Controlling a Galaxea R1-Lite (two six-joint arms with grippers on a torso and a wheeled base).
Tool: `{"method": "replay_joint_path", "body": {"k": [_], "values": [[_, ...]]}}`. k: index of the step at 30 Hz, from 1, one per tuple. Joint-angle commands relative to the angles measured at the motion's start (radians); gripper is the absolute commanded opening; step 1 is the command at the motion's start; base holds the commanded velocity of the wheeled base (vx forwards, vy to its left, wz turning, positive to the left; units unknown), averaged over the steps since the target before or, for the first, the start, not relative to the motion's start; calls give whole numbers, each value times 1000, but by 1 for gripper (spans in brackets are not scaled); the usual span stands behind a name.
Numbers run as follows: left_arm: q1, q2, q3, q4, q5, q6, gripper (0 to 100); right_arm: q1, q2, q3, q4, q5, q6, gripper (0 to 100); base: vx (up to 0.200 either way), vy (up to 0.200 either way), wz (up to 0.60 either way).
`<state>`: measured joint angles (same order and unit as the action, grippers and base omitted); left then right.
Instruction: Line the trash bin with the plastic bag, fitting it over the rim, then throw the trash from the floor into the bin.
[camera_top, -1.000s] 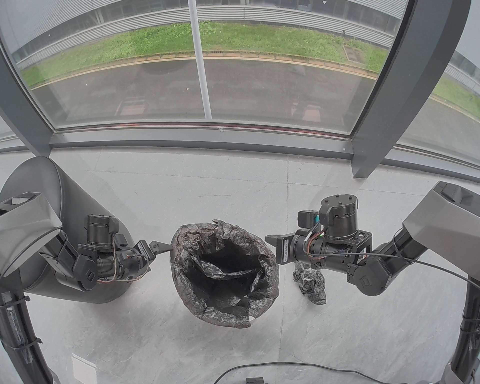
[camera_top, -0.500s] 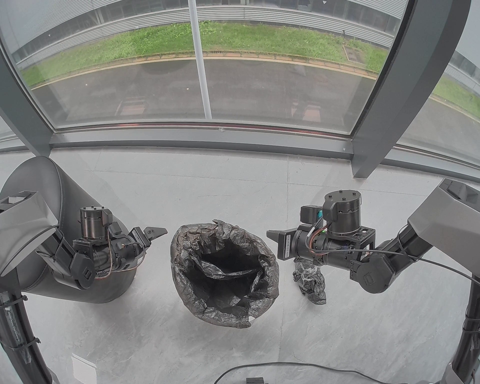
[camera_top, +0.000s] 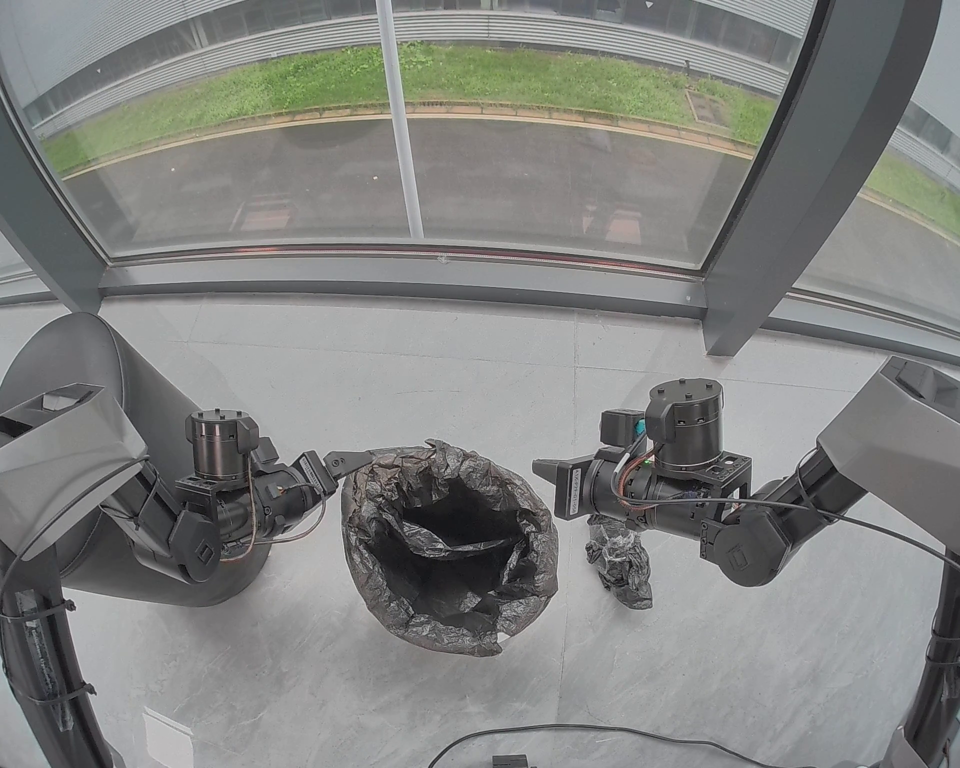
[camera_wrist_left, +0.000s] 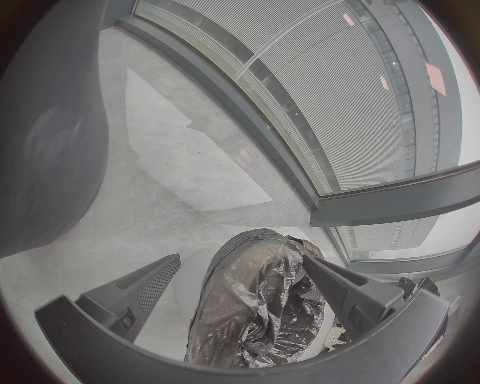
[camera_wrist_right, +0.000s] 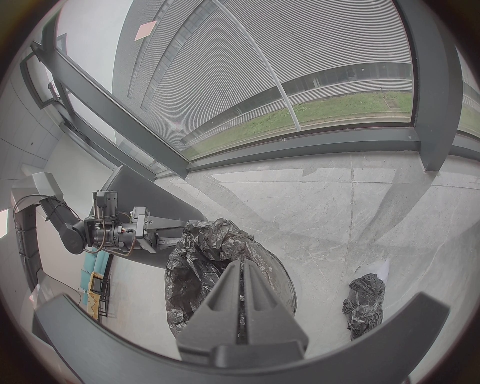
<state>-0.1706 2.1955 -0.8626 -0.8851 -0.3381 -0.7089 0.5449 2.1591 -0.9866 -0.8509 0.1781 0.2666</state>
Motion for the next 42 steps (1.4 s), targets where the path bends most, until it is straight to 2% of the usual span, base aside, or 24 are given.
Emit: {"method": "replay_joint_path", "body": {"k": [1, 20, 32, 37, 42], "values": [[-23, 41, -7, -14, 1, 5, 100, 0, 7, 0, -1, 1, 0, 0, 0, 0, 0], [-27, 170, -47, -43, 19, 23, 100, -2, 33, 0, -2, 0, 0, 0, 0, 0, 0], [-33, 73, 13, -44, 19, 8, 100, -2, 33, 0, -2, 0, 0, 0, 0, 0, 0], [-46, 0, 59, -43, 16, -52, 100, -2, 30, 0, -2, 0, 0, 0, 0, 0, 0], [-63, -57, 109, -43, 16, -63, 100, -2, 30, 2, -2, -2, 0, 0, 0, 0, 0]]}}
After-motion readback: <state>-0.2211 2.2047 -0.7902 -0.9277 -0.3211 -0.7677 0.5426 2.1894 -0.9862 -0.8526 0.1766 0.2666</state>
